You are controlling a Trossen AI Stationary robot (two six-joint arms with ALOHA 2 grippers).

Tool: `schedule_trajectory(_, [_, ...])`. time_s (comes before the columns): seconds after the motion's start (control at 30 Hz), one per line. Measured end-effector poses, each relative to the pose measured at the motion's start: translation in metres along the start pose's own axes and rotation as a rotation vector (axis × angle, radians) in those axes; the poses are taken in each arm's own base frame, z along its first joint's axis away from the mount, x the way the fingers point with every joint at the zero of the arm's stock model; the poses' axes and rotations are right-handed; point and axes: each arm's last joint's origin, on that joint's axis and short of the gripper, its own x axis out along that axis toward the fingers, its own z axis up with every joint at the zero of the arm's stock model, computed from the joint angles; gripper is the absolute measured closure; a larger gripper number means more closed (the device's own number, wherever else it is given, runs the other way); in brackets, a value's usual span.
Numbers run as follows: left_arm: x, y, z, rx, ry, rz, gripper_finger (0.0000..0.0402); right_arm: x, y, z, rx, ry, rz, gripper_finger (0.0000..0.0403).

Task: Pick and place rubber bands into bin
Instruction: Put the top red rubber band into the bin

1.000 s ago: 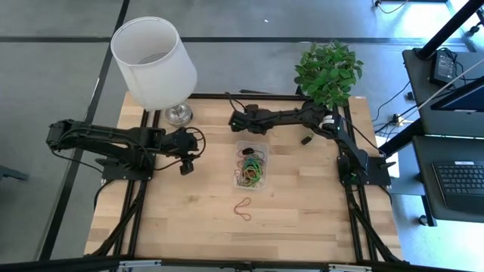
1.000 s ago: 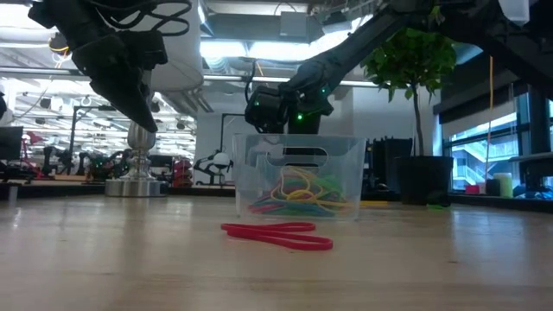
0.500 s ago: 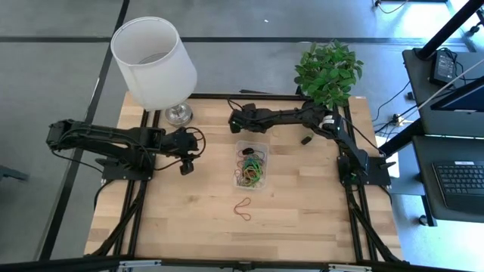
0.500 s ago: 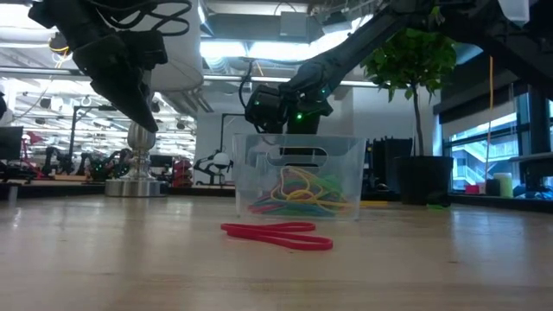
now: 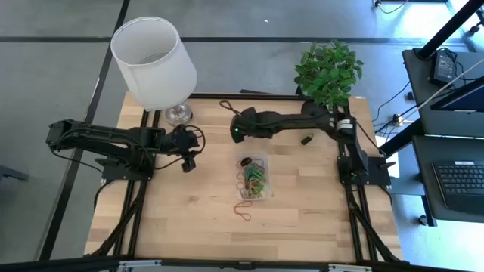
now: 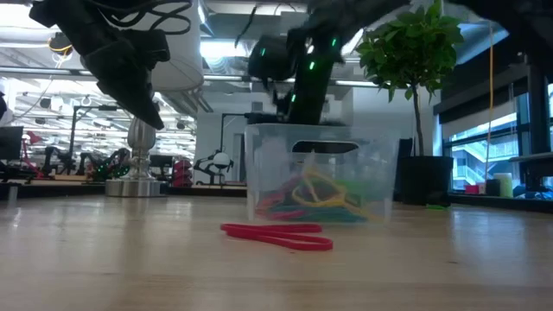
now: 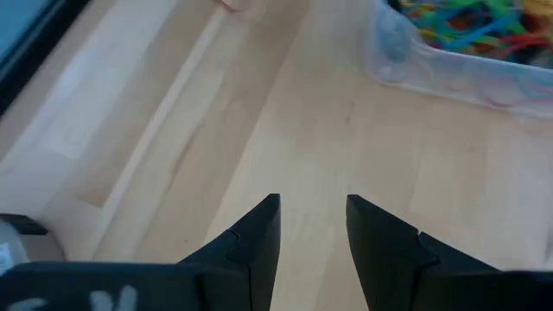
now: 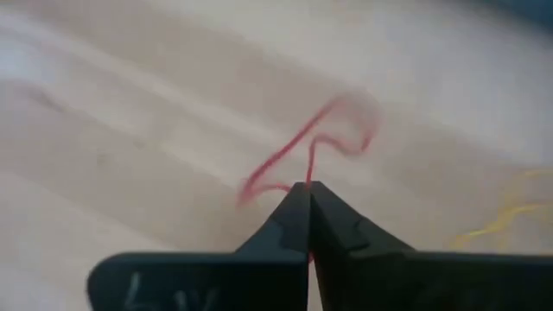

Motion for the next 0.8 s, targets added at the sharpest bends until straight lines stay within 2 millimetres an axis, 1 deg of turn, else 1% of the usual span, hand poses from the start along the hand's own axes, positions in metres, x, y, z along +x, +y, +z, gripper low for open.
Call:
schedule_trajectory(0.13, [0.0,0.0,0.0,-0.02,-0.005,0.009,0.0274,-0.04,-0.005,0.0,-0.043,-0.117,-0.06,0.0401])
schedule_trajectory(0.27, [0.0,-0.001,0.0,-0.097,-0.001,-0.015,0.0274,-0.082,-0.01,0.004,-0.108,-0.181,-0.01,0.0401])
schedule_trajectory(0.37, [0.0,-0.001,0.0,-0.116,0.004,-0.03,0.0274,-0.11,-0.01,-0.001,-0.168,-0.213,0.04,0.0401])
schedule_trajectory(0.47, [0.0,-0.001,0.0,-0.117,0.003,-0.029,0.0274,-0.139,-0.01,-0.012,-0.237,-0.207,0.121,0.0401])
schedule_trajectory(0.53, [0.0,-0.001,0.0,-0.117,0.003,-0.029,0.0274,-0.156,-0.009,-0.023,-0.282,-0.19,0.158,0.0401])
schedule_trajectory(0.63, [0.0,-0.001,0.001,-0.119,-0.002,-0.042,0.0274,-0.175,-0.01,-0.04,-0.365,-0.176,0.183,0.0401])
schedule_trajectory(0.7, [0.0,-0.003,0.002,-0.122,-0.006,-0.073,0.0274,-0.184,-0.01,-0.052,-0.412,-0.161,0.188,0.0401])
schedule_trajectory(0.8, [0.0,-0.005,0.005,-0.128,-0.03,-0.121,0.0274,-0.192,-0.008,-0.068,-0.481,-0.118,0.198,0.0401])
